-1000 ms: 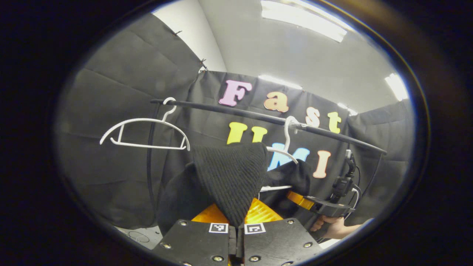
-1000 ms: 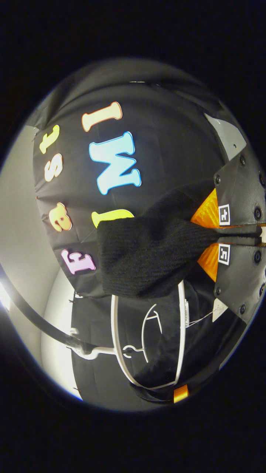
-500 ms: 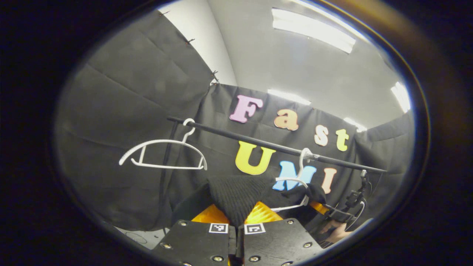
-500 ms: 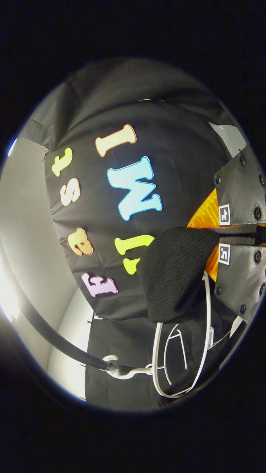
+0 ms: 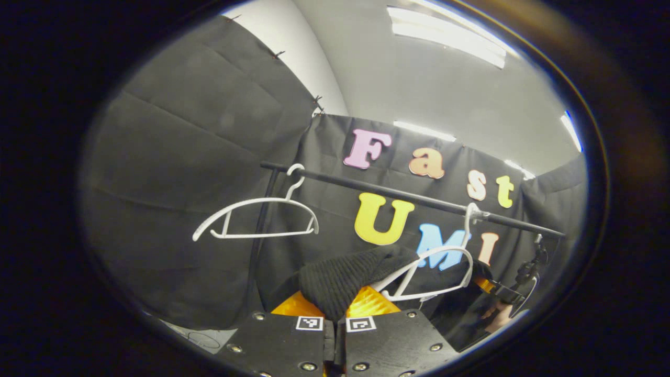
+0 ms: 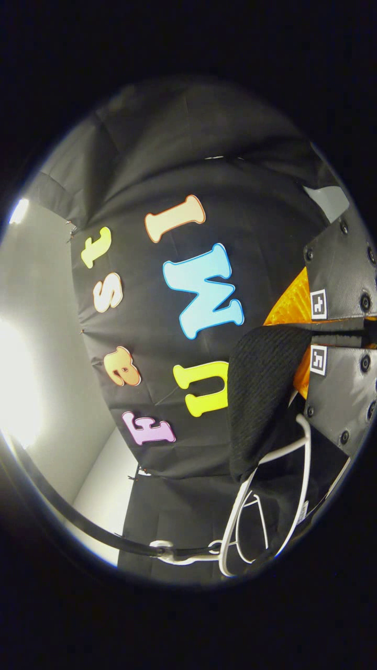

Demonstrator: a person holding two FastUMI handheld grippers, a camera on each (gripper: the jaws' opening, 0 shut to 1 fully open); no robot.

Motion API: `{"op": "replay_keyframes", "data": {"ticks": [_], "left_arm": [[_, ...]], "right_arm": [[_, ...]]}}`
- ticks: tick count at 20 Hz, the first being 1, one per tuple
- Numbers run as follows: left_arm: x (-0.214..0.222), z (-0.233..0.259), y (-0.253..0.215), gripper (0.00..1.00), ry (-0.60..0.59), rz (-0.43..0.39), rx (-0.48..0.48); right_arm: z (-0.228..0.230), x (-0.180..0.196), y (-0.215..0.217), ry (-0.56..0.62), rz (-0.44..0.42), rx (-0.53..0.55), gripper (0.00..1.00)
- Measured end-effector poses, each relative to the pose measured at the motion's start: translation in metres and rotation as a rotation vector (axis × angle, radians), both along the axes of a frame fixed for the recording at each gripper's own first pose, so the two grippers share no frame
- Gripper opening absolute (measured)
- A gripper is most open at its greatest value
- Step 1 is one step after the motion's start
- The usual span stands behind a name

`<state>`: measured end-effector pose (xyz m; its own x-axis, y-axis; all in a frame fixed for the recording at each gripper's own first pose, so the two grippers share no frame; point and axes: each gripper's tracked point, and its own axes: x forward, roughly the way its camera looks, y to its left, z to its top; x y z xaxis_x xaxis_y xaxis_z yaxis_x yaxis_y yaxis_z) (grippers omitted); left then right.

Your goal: Grasp the clothes on the hanger with both hands and then place them into the laundry hamper below.

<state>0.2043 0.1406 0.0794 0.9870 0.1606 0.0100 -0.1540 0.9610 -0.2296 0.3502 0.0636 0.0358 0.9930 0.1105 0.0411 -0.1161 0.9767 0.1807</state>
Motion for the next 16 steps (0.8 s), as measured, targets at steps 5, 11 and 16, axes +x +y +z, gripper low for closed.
{"op": "replay_keyframes", "data": {"ticks": [5,11,16], "left_arm": [[0.005,-0.045,0.009,0.01,0.083,0.034,-0.007],[0.009,-0.107,-0.013,0.01,0.2,0.063,0.006],[-0.011,-0.144,-0.032,0.01,0.254,0.097,0.036]], "right_arm": [[-0.042,0.01,-0.016,0.084,-0.027,-0.01,0.05],[-0.096,0.0,-0.027,0.213,-0.017,-0.002,0.01],[-0.132,-0.023,-0.03,0.295,0.049,-0.03,0.01]]}}
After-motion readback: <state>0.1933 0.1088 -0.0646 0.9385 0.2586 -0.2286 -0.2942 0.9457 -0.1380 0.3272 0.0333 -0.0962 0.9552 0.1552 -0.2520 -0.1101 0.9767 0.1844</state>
